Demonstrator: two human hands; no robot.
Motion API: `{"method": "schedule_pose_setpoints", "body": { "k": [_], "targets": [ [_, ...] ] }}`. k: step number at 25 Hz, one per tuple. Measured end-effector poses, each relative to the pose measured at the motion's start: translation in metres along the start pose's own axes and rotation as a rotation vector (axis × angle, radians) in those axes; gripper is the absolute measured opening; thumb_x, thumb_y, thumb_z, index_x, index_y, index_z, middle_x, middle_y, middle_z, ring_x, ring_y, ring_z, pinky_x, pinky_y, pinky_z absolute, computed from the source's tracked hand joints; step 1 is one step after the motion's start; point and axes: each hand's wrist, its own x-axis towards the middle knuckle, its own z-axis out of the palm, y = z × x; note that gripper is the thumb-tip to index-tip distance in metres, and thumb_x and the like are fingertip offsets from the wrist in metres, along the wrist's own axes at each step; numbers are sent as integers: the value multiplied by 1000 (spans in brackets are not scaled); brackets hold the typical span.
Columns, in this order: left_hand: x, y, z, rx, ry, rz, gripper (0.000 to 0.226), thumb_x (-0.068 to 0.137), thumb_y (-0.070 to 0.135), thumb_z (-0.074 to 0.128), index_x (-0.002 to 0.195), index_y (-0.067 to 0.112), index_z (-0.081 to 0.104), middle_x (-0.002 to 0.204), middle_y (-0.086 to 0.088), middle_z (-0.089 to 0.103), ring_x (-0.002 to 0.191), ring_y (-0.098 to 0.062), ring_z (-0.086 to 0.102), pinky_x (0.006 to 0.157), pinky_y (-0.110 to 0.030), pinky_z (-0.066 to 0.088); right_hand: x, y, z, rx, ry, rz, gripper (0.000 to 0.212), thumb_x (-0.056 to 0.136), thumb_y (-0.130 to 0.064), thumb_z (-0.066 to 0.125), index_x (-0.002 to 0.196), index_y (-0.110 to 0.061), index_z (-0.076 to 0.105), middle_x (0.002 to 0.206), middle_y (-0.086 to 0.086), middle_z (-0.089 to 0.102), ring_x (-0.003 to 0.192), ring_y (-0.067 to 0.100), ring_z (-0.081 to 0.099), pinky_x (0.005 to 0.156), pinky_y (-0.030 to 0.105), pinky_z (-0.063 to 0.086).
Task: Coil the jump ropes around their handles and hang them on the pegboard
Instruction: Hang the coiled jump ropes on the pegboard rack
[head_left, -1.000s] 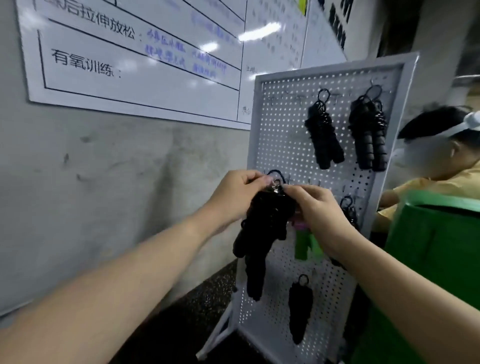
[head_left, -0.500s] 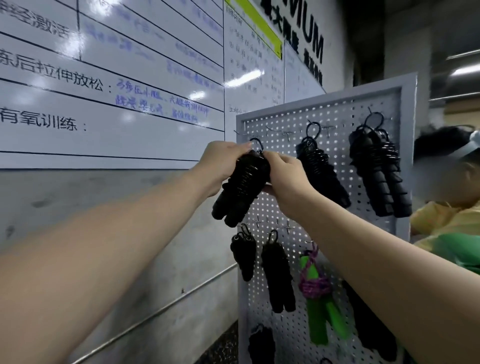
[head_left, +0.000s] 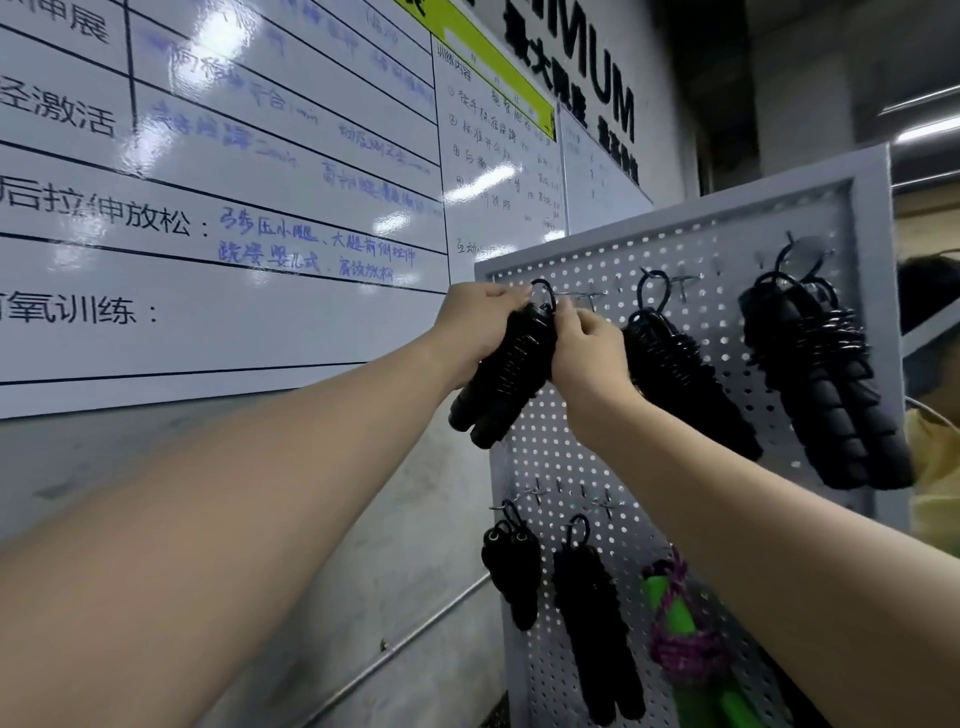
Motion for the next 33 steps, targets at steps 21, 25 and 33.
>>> {"method": "schedule_pose_setpoints", "body": {
  "k": [21,25,33],
  "targets": [
    [-33,-41,-11,325,-149,64,27,101,12,61,126,15,71,123,-5,71,100,-19,70,78,-21,54,-50,15,-20,-290,51,93,27,101,-44,57,112,-20,51,93,0,65,78,14,58,74,32,46],
    [-96,-78,-56,440,-216,-24,31,100,6,58,126,17,70,113,-5,66,81,-16,67,73,-26,55,-127,39,-29,-372,-81,77,45,103,-34,56,144,-17,45,137,0,57,122,14,56,96,20,41],
    [-291,-185,-129,533,-215,-352,51,92,14,75,139,28,59,134,-4,56,76,-18,63,69,-25,52,-292,116,-27,-337,-412,166,49,100,-35,61,145,-23,49,143,-8,54,130,8,52,104,27,44]
  ]
}}
